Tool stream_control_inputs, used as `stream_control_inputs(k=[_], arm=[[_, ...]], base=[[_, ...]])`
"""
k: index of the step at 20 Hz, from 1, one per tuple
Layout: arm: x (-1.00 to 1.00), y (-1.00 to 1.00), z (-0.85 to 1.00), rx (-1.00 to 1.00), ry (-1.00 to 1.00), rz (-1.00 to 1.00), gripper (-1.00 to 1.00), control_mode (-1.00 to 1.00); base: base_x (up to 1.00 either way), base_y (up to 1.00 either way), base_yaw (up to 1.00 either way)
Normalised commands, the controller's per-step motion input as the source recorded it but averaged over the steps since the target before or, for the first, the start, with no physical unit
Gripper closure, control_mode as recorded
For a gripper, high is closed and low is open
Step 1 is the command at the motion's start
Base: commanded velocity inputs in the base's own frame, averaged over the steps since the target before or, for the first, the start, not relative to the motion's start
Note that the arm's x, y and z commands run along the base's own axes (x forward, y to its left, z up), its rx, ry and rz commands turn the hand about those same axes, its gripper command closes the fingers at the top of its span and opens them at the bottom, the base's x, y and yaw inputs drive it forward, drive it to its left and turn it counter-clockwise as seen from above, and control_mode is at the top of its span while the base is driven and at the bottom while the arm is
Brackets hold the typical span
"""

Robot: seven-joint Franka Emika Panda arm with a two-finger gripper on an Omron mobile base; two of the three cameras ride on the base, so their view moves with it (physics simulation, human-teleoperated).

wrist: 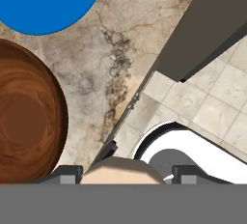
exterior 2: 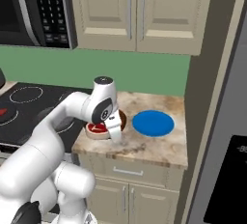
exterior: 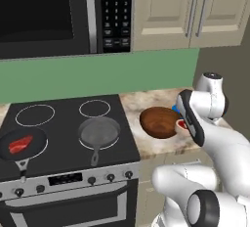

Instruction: Place one of the steaks on the plate and the other in the bowl. Then place the bowl in the fridge.

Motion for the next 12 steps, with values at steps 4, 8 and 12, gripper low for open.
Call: stream_control_inputs(k=[4, 8, 12], arm=[[0.0, 0.0, 0.0, 0.0, 0.0, 0.0, 1.0, 1.0], [0.0, 0.0, 0.0, 0.0, 0.0, 0.0, 1.0, 1.0], [0.0, 0.0, 0.0, 0.0, 0.0, 0.0, 1.0, 1.0]], base=[[0.0, -0.35, 0.0], [0.0, -0.23, 0.0], [0.1, -0.36, 0.0]])
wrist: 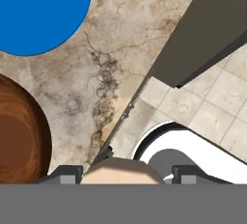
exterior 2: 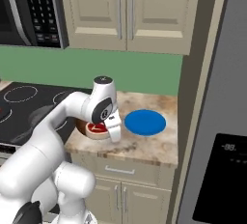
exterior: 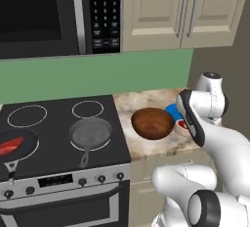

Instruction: Place one of the steaks on the plate and the other in the bowl. Then place the bowl in the fridge.

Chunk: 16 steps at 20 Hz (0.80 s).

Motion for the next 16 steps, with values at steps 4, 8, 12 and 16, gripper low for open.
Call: stream_control_inputs(k=[4, 8, 12, 16], arm=[[0.0, 0.0, 0.0, 0.0, 0.0, 0.0, 1.0, 1.0], [0.03, -0.07, 0.0, 0.0, 0.0, 0.0, 1.0, -1.0], [0.36, -0.41, 0.0, 0.0, 0.0, 0.0, 1.0, -1.0], [0.69, -0.47, 0.0, 0.0, 0.09, 0.06, 1.0, -1.0]], base=[[0.16, -0.35, 0.0], [0.03, -0.22, 0.0], [0.0, 0.0, 0.0], [0.0, 0.0, 0.0]])
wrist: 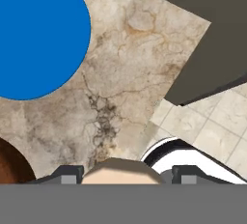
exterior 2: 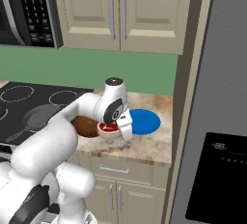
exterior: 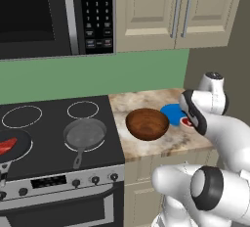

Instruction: Place one of the steaks on the plate and the other in the bowl. Then place the bowl in the fridge.

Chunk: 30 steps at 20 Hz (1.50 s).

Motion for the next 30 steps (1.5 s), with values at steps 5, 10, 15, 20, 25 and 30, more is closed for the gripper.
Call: stream_control_inputs(k=[5, 10, 15, 20, 25, 30], arm=[[0.94, -0.61, 0.0, 0.0, 0.06, 0.18, 1.0, -1.0], [1.0, -0.32, 0.0, 0.0, 0.13, 0.15, 1.0, -1.0], [0.87, -0.08, -0.14, 0.0, 0.08, 0.17, 1.0, -1.0], [0.7, -0.16, -0.39, 0.0, 0.02, 0.21, 1.0, -1.0], [0.46, -0.03, -0.39, 0.0, 0.0, 0.2, 1.0, -1.0], [0.14, 0.0, -0.41, 0.0, 0.01, 0.18, 1.0, -1.0]], base=[[0.0, 0.0, 0.0], [0.0, 0.0, 0.0], [0.0, 0.0, 0.0], [0.0, 0.0, 0.0], [0.0, 0.0, 0.0], [0.0, 0.0, 0.0]])
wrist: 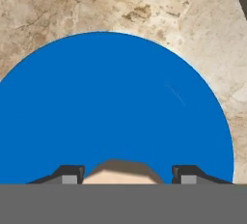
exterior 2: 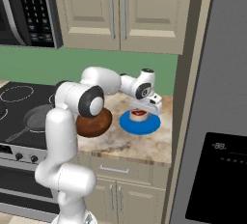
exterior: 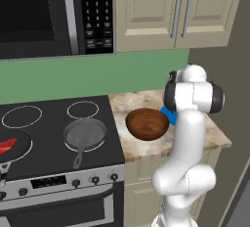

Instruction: Place one of the steaks on the plate and the other in the bowl. Then place the bowl in the fridge.

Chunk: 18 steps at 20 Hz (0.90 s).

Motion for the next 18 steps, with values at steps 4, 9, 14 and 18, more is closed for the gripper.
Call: stream_control_inputs(k=[4, 9, 14, 18], arm=[[-0.08, 0.01, -0.5, -0.08, 0.01, 0.17, 1.0, -1.0], [-0.01, 0.02, -0.12, -0.02, 0.01, 0.07, 1.0, -1.0], [0.0, 0.0, 0.0, 0.0, 0.0, 0.02, -1.0, -1.0], [0.0, 0.0, 0.0, 0.0, 0.0, 0.0, -1.0, -1.0]], base=[[0.0, 0.0, 0.0], [0.0, 0.0, 0.0], [0.0, 0.0, 0.0], [0.0, 0.0, 0.0]])
